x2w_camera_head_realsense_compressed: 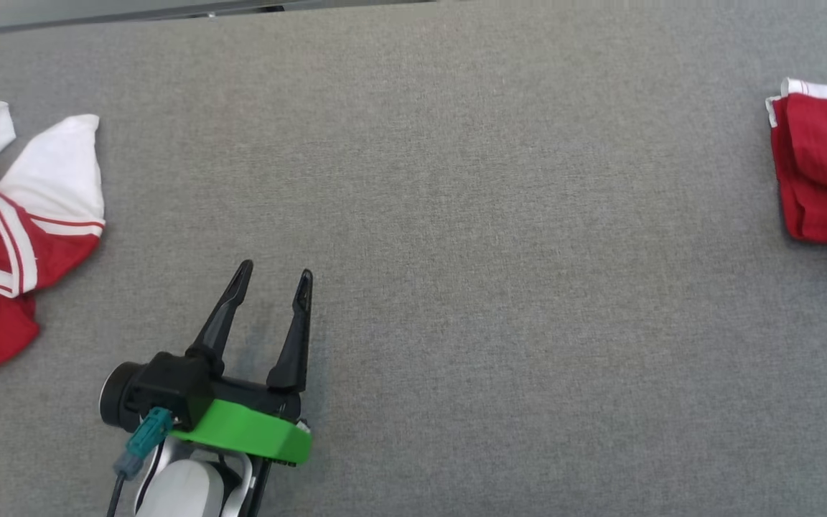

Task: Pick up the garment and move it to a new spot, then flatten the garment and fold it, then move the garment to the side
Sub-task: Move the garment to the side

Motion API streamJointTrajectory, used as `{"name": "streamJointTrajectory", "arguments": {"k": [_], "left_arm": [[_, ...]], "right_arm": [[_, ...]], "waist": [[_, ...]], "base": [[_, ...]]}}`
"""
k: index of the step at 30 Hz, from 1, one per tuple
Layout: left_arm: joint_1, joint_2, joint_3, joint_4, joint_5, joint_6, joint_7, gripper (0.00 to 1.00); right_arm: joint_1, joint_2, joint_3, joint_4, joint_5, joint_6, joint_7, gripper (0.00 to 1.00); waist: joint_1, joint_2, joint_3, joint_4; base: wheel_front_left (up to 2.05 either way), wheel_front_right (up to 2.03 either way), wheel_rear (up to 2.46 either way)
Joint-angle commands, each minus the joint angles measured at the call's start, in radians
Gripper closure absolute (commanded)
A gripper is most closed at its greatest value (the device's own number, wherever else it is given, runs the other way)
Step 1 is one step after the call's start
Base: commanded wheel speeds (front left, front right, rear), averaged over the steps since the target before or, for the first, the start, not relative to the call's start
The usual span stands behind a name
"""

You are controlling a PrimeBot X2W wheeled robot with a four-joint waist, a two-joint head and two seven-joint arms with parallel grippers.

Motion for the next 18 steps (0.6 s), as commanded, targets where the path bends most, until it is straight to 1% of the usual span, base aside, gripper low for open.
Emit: {"name": "streamJointTrajectory", "arguments": {"k": [1, 3, 5, 8, 11, 16, 18], "left_arm": [[0.021, 0.007, 0.011, 0.008, -0.006, 0.007, -0.007, 0.00], [0.035, 0.007, 0.024, 0.016, -0.016, 0.013, -0.012, 0.00], [0.048, 0.011, 0.034, 0.027, -0.020, 0.015, -0.017, 0.00], [0.066, 0.012, 0.048, 0.052, -0.028, 0.021, -0.022, 0.00], [0.069, 0.018, 0.066, 0.071, -0.025, 0.022, -0.027, 0.00], [0.081, 0.018, 0.094, 0.103, -0.027, 0.011, -0.030, 0.00], [0.086, 0.017, 0.109, 0.105, -0.018, 0.009, -0.030, 0.00]], "right_arm": [[0.050, 0.015, -0.007, -0.057, 0.014, -0.001, -0.005, 0.00], [0.116, 0.038, -0.034, -0.144, 0.021, -0.001, -0.017, 0.00], [0.200, 0.072, -0.052, -0.222, -0.001, -0.001, -0.023, 0.00], [0.313, 0.130, -0.081, -0.332, -0.035, -0.001, -0.023, 0.00], [0.410, 0.205, -0.118, -0.423, -0.082, -0.001, -0.040, 0.00], [0.554, 0.332, -0.160, -0.510, -0.161, -0.001, -0.090, 0.00], [0.605, 0.375, -0.170, -0.509, -0.184, -0.001, -0.107, 0.00]], "waist": [[0.0000, 0.0076, -0.062, 0.047], [0.0000, 0.0076, -0.084, 0.060], [0.0000, 0.0076, -0.109, 0.075], [0.0000, 0.0076, -0.137, 0.095], [0.0000, 0.0076, -0.148, 0.106], [0.0000, 0.0076, -0.178, 0.113], [0.0000, 0.0076, -0.187, 0.109]], "base": [[0.00, 0.00, 0.00], [0.00, 0.00, 0.00], [0.00, 0.00, 0.00], [0.00, 0.00, 0.00], [0.00, 0.00, 0.00], [0.00, 0.00, 0.00], [0.00, 0.00, 0.00]]}}
